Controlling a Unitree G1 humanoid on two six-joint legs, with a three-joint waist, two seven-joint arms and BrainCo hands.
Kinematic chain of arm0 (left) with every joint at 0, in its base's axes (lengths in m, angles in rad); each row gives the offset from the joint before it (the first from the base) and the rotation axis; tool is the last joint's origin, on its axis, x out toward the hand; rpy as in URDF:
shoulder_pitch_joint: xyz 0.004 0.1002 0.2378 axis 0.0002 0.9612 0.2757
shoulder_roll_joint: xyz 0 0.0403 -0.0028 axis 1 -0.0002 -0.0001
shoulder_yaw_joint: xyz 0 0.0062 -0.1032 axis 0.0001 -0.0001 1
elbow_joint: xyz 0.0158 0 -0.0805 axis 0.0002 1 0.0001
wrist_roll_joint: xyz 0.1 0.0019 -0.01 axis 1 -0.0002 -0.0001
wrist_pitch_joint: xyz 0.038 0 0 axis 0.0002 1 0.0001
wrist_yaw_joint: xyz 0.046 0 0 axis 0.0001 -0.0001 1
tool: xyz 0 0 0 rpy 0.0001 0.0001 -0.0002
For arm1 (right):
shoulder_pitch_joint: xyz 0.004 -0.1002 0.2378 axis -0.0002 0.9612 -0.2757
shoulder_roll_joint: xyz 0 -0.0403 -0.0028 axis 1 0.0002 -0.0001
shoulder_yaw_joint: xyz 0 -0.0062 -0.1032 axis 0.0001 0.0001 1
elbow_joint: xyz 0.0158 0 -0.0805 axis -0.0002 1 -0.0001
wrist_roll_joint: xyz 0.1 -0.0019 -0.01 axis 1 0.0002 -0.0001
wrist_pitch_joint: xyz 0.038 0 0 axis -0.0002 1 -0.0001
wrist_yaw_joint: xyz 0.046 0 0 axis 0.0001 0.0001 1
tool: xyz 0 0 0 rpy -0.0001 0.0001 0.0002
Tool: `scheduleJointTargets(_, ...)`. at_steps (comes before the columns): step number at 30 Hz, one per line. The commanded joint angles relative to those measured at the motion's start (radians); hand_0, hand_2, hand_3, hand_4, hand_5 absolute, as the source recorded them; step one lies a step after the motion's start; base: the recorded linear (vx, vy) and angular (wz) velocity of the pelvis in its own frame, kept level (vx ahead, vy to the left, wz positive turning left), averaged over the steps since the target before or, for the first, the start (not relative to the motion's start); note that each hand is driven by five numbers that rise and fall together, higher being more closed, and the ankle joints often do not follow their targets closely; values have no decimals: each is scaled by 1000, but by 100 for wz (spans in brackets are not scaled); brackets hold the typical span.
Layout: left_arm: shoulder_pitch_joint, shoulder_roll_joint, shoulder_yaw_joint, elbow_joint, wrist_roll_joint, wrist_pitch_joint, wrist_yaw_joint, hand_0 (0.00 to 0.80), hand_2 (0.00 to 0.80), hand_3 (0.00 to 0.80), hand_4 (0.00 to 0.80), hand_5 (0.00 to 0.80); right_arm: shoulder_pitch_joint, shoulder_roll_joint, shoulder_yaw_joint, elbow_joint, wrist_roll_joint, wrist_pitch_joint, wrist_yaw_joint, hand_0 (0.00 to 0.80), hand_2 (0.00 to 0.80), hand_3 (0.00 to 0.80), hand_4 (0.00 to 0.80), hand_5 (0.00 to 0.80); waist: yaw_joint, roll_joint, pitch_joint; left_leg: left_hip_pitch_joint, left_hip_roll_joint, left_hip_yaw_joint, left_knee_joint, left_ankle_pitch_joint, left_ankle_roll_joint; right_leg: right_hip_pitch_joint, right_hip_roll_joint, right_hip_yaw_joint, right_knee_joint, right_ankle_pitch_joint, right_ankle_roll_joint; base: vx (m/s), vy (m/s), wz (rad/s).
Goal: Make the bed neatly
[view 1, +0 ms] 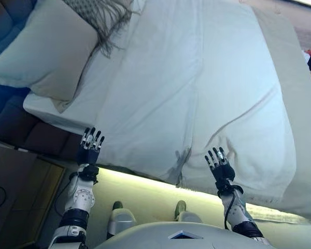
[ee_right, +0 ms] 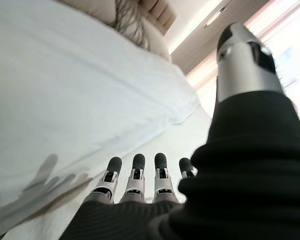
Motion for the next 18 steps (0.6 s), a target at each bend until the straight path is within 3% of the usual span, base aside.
scheduleJointTargets(1, -48, 45, 2, 14, 119, -19, 34, 0, 0, 0, 0, 0, -27, -39, -35, -32, -104, -62, -91, 0, 0, 0, 0, 0, 30, 35, 1, -31, -19, 38, -13, 59, 74, 15, -8, -20, 60, -42, 2, 0, 0, 0)
scheduleJointTargets(4, -48, 58, 3, 20, 167, -18, 95, 0, 0, 0, 0, 0, -32, -52, -35, -11, -130, -56, -109, 0, 0, 0, 0, 0, 30, 41, -5, -24, -18, 43, -16, 57, 72, 23, -4, -23, 47, -41, 1, 0, 0, 0)
scheduleJointTargets(18, -12, 58, 27, -10, 167, 5, 82, 0, 0, 0, 0, 0, 13, -44, -44, -37, -133, -32, -107, 0, 0, 0, 0, 0, 22, 36, -24, -6, -16, 52, -12, 41, 77, 35, 0, -11, 43, -50, 2, 40, -6, -2)
